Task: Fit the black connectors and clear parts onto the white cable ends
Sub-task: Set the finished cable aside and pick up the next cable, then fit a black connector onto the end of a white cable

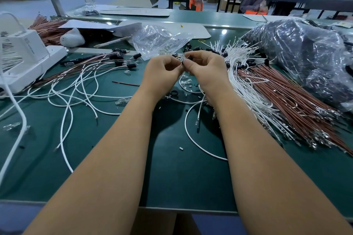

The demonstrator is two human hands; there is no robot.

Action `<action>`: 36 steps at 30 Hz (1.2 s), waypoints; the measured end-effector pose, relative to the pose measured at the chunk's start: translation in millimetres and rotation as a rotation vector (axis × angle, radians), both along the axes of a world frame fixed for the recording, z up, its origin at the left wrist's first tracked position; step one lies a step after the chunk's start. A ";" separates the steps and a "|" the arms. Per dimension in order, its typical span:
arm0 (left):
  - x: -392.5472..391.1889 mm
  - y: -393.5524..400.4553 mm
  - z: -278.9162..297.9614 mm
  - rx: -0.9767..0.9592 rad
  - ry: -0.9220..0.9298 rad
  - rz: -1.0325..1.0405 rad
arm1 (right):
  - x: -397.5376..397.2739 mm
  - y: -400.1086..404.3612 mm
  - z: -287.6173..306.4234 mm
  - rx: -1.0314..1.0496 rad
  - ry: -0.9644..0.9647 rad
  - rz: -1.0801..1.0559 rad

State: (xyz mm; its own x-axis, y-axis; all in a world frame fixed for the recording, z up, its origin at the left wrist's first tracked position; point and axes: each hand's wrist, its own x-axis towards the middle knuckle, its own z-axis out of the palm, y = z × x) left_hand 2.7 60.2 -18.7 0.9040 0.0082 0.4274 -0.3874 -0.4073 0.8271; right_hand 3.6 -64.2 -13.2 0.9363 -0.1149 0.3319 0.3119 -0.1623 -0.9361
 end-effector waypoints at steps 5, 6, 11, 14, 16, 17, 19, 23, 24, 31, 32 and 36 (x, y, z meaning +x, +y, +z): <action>3.1 2.5 -3.8 0.150 -0.027 0.049 | 0.3 -0.8 -1.8 -0.081 -0.006 -0.025; 4.3 3.3 -4.7 0.215 -0.038 0.101 | 0.7 -1.6 -1.7 -0.108 -0.017 -0.036; 3.6 7.6 -3.9 0.386 -0.040 0.253 | 2.8 0.0 -3.7 -0.168 -0.038 -0.054; 5.4 10.1 -5.0 0.393 -0.027 0.258 | 3.5 1.5 -4.9 -0.172 -0.045 -0.068; 6.4 10.9 -6.7 0.394 -0.013 0.262 | 2.6 1.6 -4.0 -0.169 -0.043 -0.069; 6.2 10.8 -7.5 0.388 -0.008 0.265 | 1.9 1.4 -3.1 -0.152 -0.038 -0.062; 6.0 10.3 -8.4 0.338 -0.020 0.264 | -0.2 0.6 -0.5 -0.073 -0.025 -0.027; 3.6 10.2 -2.7 0.090 -0.073 0.126 | -6.8 3.9 4.4 0.067 -0.055 0.108; 2.5 9.6 -0.9 0.033 -0.082 0.097 | -7.9 5.4 5.2 0.075 -0.063 0.128; -1.8 6.5 2.5 -0.018 -0.117 0.078 | -6.0 5.5 4.3 0.077 -0.116 0.057; -0.4 6.6 1.5 0.001 -0.112 0.086 | -4.9 4.6 3.5 0.073 -0.120 0.037; 1.4 3.7 0.1 0.045 -0.094 0.101 | -1.4 2.9 0.2 0.094 -0.072 0.021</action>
